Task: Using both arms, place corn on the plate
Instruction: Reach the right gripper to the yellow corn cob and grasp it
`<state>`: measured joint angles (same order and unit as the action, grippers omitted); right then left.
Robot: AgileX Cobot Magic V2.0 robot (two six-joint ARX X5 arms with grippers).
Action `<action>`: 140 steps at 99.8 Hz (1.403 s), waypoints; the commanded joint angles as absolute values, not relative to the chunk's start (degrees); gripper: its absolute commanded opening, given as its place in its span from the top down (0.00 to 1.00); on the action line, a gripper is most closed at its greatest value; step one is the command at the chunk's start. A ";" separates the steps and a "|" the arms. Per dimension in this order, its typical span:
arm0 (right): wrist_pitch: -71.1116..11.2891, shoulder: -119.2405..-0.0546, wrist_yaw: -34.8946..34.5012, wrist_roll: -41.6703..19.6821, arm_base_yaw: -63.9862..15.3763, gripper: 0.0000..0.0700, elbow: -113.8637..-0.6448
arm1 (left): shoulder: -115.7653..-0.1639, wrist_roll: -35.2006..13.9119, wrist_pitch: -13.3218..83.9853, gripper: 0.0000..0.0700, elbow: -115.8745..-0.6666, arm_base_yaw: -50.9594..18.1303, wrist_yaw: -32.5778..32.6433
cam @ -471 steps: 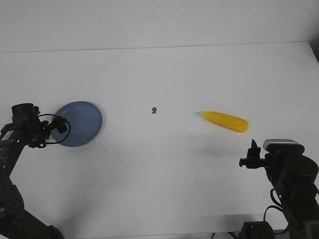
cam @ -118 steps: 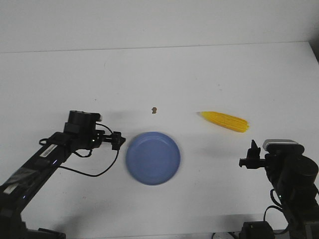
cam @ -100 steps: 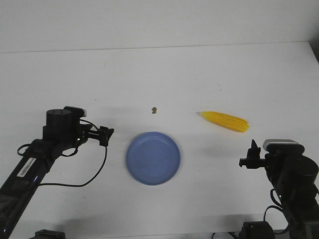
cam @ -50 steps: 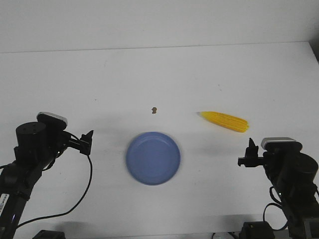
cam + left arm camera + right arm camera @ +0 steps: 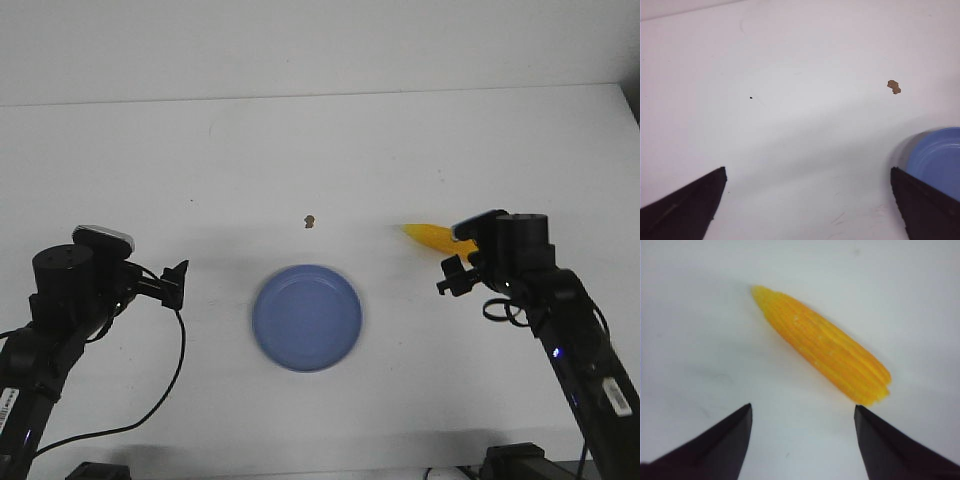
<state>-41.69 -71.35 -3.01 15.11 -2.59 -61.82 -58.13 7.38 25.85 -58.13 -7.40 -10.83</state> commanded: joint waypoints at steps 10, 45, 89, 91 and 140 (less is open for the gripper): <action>-43.88 -82.41 -1.50 22.20 -4.14 0.38 -69.30 | -58.74 5.82 25.17 0.00 -58.85 -7.51 -10.96; -44.93 -93.49 0.36 29.06 -4.64 0.22 -76.12 | -58.74 4.89 24.03 0.00 -58.85 -7.53 -10.96; -42.87 -98.59 -3.14 30.70 -0.45 0.22 -76.18 | -58.74 4.21 23.92 0.00 -58.85 -7.53 -10.96; -42.85 -98.83 -3.55 30.61 -0.23 0.22 -76.18 | -58.74 4.21 23.92 0.00 -58.85 -7.53 -10.96; -40.34 -103.39 -4.29 30.09 1.10 0.73 -76.18 | -58.74 4.21 23.92 0.00 -58.85 -7.51 -10.94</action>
